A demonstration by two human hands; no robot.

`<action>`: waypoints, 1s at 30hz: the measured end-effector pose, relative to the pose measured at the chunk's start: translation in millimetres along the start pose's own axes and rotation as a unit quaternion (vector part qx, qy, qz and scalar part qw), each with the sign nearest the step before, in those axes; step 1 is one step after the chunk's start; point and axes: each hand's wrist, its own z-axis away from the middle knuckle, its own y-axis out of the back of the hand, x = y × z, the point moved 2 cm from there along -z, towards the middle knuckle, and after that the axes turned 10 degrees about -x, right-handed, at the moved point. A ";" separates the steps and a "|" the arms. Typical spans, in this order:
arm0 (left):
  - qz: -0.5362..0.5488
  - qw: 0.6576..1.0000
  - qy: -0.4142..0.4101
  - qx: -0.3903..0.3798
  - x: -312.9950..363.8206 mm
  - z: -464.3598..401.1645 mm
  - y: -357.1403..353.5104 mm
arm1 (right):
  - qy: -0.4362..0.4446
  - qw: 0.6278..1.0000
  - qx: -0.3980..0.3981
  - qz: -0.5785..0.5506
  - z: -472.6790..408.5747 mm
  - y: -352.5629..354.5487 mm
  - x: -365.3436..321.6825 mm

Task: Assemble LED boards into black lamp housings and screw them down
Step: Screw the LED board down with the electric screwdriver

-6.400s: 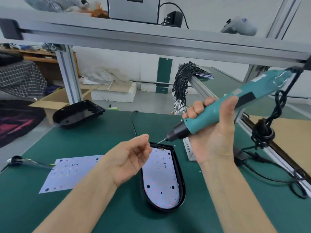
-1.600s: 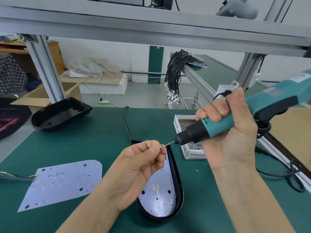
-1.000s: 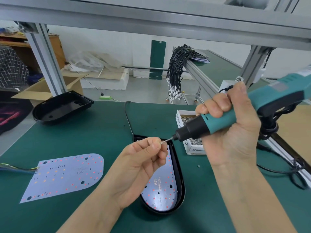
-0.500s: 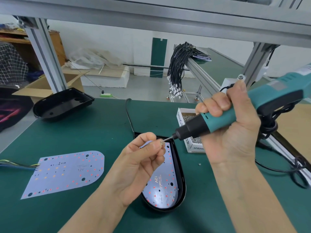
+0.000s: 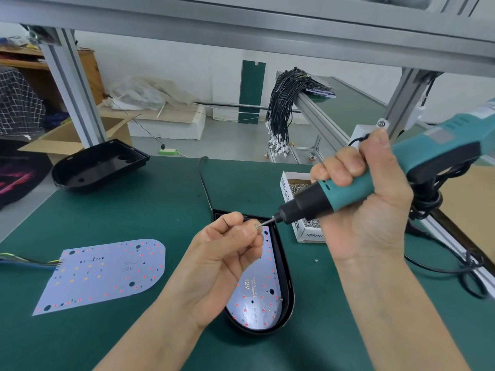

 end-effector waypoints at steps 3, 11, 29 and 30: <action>-0.005 1.000 0.001 0.001 -0.1 0.7 0.0 | 0.000 1.000 0.000 -0.002 0.1 0.8 0.6; -0.069 0.994 -0.058 0.069 -1.6 0.1 -0.3 | 0.032 0.999 -0.014 0.013 6.4 5.3 9.5; -0.150 0.983 -0.051 0.094 11.1 -8.1 -6.3 | 0.011 0.997 0.061 -0.045 -5.2 24.2 22.8; -0.156 0.982 -0.045 0.092 11.2 -8.3 -6.0 | 0.009 0.997 0.063 -0.046 -5.2 25.6 22.5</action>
